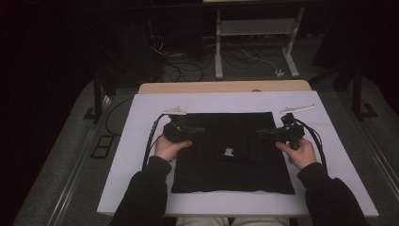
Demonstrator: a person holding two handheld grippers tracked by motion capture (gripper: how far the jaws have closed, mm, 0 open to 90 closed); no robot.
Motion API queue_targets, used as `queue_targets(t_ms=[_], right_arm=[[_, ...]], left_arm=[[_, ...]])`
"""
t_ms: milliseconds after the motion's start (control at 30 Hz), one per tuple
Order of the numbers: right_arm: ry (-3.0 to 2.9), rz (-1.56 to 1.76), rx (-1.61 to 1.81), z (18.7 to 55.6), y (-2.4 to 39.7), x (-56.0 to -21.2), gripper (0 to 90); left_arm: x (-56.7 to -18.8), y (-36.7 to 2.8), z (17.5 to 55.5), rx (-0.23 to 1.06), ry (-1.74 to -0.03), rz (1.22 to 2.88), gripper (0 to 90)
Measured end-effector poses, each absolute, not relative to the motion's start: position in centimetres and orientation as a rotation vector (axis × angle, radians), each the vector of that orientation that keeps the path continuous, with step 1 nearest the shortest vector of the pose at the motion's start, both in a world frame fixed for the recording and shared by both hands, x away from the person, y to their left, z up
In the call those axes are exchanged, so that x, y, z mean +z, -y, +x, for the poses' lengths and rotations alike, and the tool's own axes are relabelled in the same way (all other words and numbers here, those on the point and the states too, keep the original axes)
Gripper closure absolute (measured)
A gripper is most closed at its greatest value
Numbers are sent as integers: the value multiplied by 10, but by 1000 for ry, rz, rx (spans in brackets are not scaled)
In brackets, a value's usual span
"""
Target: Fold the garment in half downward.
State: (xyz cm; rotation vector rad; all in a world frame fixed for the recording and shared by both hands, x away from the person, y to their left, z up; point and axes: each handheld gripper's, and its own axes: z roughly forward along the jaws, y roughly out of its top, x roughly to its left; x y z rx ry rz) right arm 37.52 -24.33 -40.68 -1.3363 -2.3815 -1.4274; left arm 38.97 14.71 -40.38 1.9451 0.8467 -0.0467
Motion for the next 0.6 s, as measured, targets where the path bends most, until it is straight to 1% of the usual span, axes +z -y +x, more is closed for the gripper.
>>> queue_targets(t_ms=[600], right_arm=[[2370,-1292,-1417,354,243,-403,833]], left_arm=[[-402,-151,367,-65,-843,1945,859]])
